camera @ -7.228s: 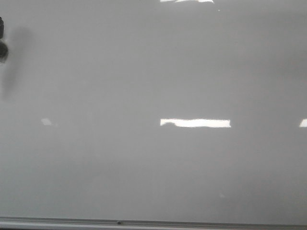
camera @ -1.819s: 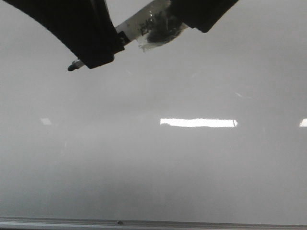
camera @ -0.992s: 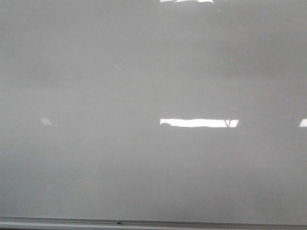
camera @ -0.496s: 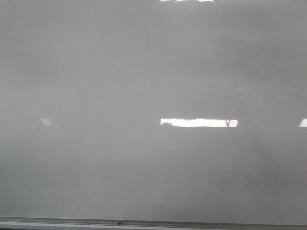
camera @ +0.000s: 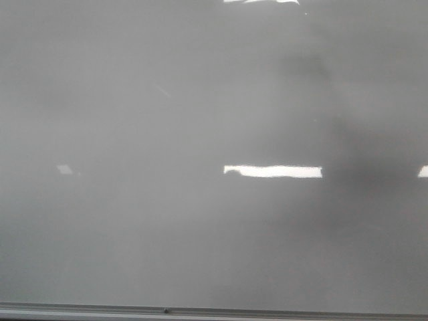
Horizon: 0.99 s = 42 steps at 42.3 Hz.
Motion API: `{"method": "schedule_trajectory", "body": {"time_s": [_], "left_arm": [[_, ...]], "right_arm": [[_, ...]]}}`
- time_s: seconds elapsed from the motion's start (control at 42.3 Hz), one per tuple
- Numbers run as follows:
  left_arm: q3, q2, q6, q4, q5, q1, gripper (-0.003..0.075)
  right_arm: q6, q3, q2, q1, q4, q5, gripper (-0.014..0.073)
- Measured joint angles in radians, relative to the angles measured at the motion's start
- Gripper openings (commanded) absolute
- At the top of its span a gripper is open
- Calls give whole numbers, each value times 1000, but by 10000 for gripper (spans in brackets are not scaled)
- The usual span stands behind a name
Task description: Write number 4 on whiteboard
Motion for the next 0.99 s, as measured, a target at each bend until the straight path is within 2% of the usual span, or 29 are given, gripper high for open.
{"method": "schedule_trajectory", "body": {"time_s": [0.26,0.638,0.85,0.992], "left_arm": [[0,0,0,0,0,0,417],[0,0,0,0,0,0,417],[0,0,0,0,0,0,417],[0,0,-1,0,0,0,417]], "right_arm": [[0,-3,69,0,-23,-81,-29],[0,-3,155,0,-71,-109,-29],[0,-3,194,5,-72,-92,-29],[-19,-3,228,45,-72,-54,-29]]}}
